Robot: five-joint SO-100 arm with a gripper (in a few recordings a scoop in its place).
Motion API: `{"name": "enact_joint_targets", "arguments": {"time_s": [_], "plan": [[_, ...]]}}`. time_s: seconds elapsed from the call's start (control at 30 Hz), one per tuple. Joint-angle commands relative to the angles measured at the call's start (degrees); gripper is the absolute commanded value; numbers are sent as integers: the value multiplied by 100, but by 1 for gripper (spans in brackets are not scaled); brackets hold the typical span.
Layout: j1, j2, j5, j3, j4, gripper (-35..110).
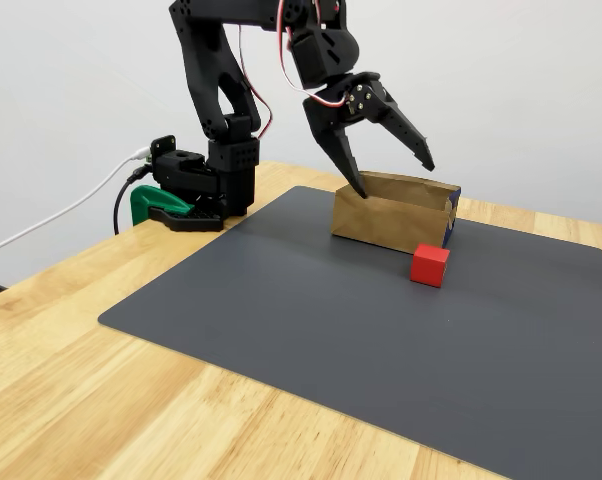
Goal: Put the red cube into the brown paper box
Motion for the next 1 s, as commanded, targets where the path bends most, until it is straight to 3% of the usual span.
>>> {"name": "enact_joint_targets", "arguments": {"time_s": [0.0, 0.2, 0.97], "plan": [[-44, -483, -123, -580, 176, 37], [-185, -1670, -70, -1626, 861, 42], [-958, -4087, 316, -3366, 1222, 44]]}}
